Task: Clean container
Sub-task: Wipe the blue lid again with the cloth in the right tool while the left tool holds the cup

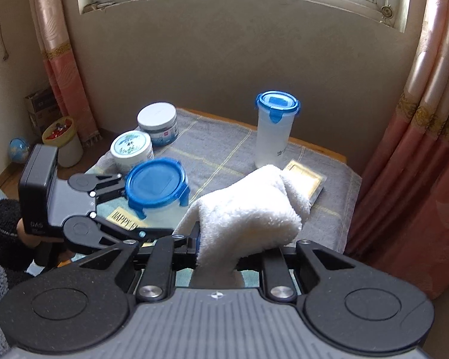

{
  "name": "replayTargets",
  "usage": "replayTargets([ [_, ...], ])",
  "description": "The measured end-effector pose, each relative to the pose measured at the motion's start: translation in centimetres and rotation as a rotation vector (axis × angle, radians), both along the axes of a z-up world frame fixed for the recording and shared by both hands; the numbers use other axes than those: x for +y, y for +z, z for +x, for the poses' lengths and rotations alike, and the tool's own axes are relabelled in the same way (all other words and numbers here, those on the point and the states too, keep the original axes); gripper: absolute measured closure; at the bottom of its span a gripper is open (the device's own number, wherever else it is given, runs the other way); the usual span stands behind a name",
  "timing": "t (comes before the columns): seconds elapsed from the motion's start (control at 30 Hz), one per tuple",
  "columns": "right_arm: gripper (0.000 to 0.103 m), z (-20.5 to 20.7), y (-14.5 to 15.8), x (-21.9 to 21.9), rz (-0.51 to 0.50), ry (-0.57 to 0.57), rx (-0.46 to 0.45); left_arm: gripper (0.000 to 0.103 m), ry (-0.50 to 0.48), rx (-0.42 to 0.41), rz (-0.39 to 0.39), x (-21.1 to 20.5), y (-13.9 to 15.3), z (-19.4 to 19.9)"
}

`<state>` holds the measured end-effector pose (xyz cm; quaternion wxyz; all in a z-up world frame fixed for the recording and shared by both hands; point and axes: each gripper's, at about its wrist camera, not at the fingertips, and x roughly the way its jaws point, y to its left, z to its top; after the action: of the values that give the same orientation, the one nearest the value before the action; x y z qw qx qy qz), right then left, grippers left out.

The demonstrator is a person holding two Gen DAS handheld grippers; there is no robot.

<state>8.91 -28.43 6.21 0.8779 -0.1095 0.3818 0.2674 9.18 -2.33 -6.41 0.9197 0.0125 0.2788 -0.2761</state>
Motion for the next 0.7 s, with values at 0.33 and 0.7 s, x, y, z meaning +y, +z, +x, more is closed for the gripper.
replayTargets([
  [0.33,0.081,4.8,3.4,3.0,0.066,0.013,-0.132,0.037,0.0,-0.039,0.011,0.0,0.7,-0.6],
  [0.7,0.081,3.9,-0.6,10.1,-0.003,0.2,-0.047,0.037,0.003,-0.027,0.002,0.1,0.7,-0.3],
])
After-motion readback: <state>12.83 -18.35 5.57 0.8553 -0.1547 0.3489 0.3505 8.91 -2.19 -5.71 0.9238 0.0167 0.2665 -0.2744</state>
